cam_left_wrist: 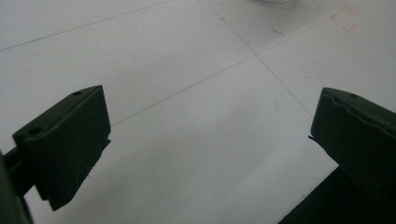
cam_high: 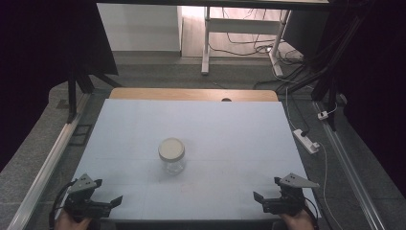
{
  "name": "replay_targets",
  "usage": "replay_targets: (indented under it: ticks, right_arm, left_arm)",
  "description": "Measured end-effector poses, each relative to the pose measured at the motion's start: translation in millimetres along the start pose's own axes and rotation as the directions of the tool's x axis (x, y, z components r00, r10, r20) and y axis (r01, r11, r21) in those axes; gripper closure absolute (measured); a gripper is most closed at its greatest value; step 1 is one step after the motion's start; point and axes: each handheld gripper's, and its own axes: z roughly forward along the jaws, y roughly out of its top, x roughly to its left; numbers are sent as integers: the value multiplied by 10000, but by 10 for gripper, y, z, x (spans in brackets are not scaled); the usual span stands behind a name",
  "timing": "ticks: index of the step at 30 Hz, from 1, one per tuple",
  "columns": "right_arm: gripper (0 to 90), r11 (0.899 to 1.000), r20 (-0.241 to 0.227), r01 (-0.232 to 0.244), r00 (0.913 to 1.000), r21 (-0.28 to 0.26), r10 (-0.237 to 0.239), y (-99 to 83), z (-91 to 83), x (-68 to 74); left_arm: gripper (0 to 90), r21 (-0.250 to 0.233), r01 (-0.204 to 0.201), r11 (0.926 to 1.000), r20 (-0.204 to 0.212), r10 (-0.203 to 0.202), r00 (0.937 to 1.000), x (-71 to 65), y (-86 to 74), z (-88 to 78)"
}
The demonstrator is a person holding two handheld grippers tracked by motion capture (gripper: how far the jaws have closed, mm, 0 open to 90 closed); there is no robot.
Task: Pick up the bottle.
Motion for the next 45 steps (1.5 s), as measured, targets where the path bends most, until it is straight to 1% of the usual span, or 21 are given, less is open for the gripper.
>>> replay_targets:
  ticks: [9, 11, 13, 15, 16, 18, 19, 22, 24, 27, 29, 30, 34, 36, 38, 41, 43, 45]
  right_arm:
    - [0, 10000, -95, 20, 10000, 27, -19, 1, 3, -3]
    - [0, 10000, -100, 26, 9999, 31, -26, 1, 4, -2]
    - [0, 10000, -109, 25, 9999, 48, -25, 1, 6, -1]
    - [0, 10000, -109, 23, 9999, 62, -22, 2, 8, -1]
    - [0, 10000, -119, 28, 9999, 84, -27, 3, 10, -1]
    - [0, 10000, -120, 25, 9999, 94, -24, 3, 12, -1]
    - [0, 9999, -126, 19, 9999, 104, -17, 3, 13, -2]
    - [0, 9999, -133, 35, 9999, 144, -33, 5, 16, -2]
    - [0, 9998, -168, 80, 9998, 165, -77, 5, 19, 1]
    - [0, 9997, -179, 121, 9998, 200, -118, 6, 22, 6]
    - [0, 9996, -201, 158, 9997, 244, -153, 8, 27, 8]
    - [0, 9995, -207, 163, 9997, 257, -158, 8, 28, 7]
    - [0, 9993, -242, 171, 9996, 330, -163, 10, 37, 7]
    - [0, 9992, -275, 181, 9995, 350, -172, 11, 42, 7]
    - [0, 9990, -287, 207, 9994, 400, -196, 12, 43, 9]
    - [0, 9987, -367, 269, 9990, 434, -253, 13, 47, 13]
    - [0, 9983, -404, 339, 9987, 477, -320, 15, 50, 20]
    - [0, 9981, -393, 376, 9986, 491, -357, 15, 53, 22]
  left_arm:
    - [0, 77, -96, 9999, -68, 96, 9999, -14, 8, 9]
    - [0, 12, -96, 10000, -12, 96, 10000, -12, 12, 10]
    - [0, -168, -67, 9998, 46, 68, 10000, -9, 22, 5]
    - [0, -363, -35, 9993, 230, 43, 9997, -4, 38, 1]
    - [0, -415, -104, 9991, 290, 116, 9995, -3, 45, -1]
    - [0, -466, -233, 9986, 215, 243, 9995, -14, 55, -1]
    - [0, -515, -367, 9980, 178, 377, 9991, -22, 63, 2]
    - [0, -535, -444, 9976, 187, 455, 9988, -31, 74, 9]
    - [0, -623, -611, 9962, 225, 626, 9978, -38, 87, 16]
    - [0, -752, -756, 9943, 516, 796, 9955, -34, 111, 29]
    - [0, -758, -816, 9938, 648, 866, 9941, -36, 128, 46]
    - [0, -749, -934, 9928, 736, 989, 9924, -42, 147, 66]
    - [0, -756, -1072, 9914, 808, 1133, 9903, -53, 179, 93]
    - [0, -826, -1115, 9903, 806, 1182, 9897, -57, 195, 110]
    - [0, -1006, -1167, 9881, 873, 1257, 9882, -52, 206, 123]
    - [0, -1062, -1180, 9873, 934, 1280, 9874, -48, 228, 146]
    - [6, -1013, -1267, 9868, 961, 1365, 9860, -58, 247, 172]
    - [5, -1021, -1395, 9849, 1089, 1505, 9826, -77, 268, 204]
